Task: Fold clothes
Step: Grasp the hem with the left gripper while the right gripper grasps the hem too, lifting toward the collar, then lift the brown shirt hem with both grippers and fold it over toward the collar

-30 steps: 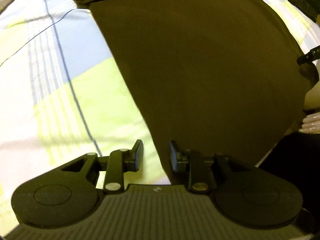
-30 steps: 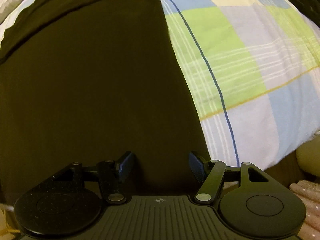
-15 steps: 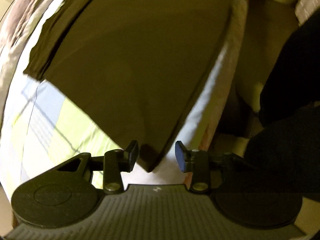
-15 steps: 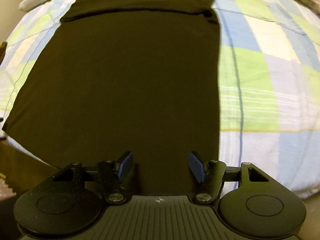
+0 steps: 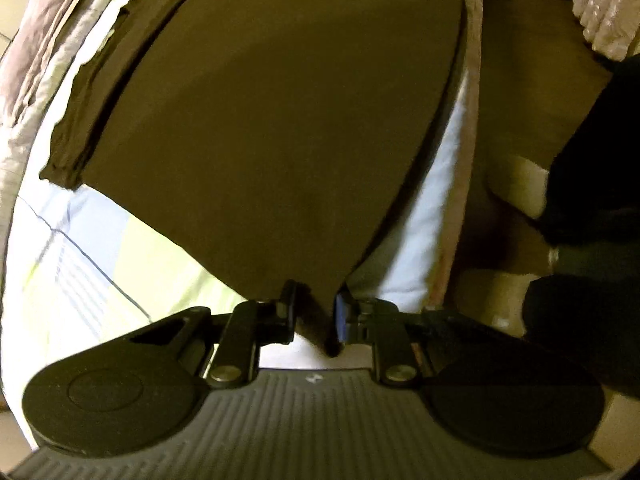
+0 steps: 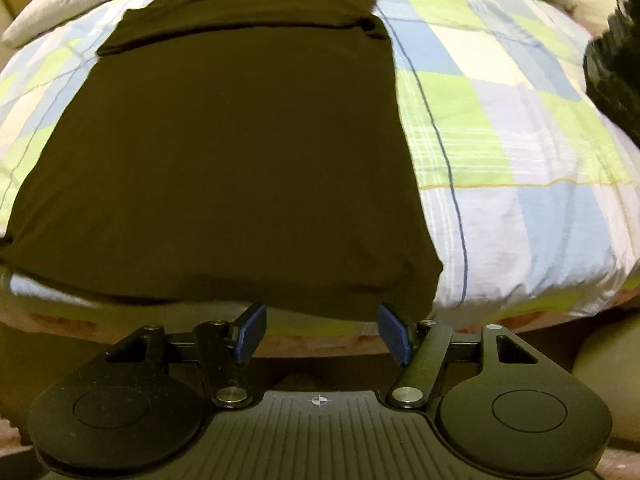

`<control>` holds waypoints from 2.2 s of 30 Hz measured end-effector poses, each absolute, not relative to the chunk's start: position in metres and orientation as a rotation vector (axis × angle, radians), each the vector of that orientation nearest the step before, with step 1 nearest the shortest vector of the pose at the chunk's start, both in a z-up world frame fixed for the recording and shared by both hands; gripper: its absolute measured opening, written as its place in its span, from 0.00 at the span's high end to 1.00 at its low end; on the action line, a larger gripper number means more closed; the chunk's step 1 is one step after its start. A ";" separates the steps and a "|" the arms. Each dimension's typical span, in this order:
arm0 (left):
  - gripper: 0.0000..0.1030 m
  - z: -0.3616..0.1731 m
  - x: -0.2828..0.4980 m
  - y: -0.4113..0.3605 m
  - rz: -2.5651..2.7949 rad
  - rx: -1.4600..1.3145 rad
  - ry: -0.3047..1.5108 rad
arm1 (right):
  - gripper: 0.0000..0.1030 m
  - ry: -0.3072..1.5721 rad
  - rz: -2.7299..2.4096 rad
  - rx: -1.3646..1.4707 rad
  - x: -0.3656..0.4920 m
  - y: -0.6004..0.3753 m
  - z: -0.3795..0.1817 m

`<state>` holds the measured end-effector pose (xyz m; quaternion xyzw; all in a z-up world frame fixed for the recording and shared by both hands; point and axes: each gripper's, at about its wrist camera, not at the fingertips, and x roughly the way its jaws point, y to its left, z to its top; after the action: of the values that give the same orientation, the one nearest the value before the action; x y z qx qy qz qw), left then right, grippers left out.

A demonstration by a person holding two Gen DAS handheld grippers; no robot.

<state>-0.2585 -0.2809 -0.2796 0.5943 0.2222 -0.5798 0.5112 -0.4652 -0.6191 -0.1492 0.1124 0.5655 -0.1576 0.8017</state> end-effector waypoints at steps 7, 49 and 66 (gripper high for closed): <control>0.96 -0.262 -0.257 -0.278 -1.448 1.384 0.536 | 0.37 1.205 -0.151 -0.007 -0.459 -0.573 -0.156; 0.97 -0.202 -0.245 -0.278 -1.344 1.236 0.614 | 0.96 1.084 0.018 -0.853 -0.505 -0.634 -0.191; 0.98 -0.136 -0.316 -0.198 -1.334 1.198 0.840 | 0.97 1.213 0.245 -0.747 -0.628 -0.595 -0.105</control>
<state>-0.3159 -0.1979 -0.1365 0.5060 0.3547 -0.5633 0.5484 -0.6284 -0.5952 -0.1053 -0.3417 0.5552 0.1121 0.7500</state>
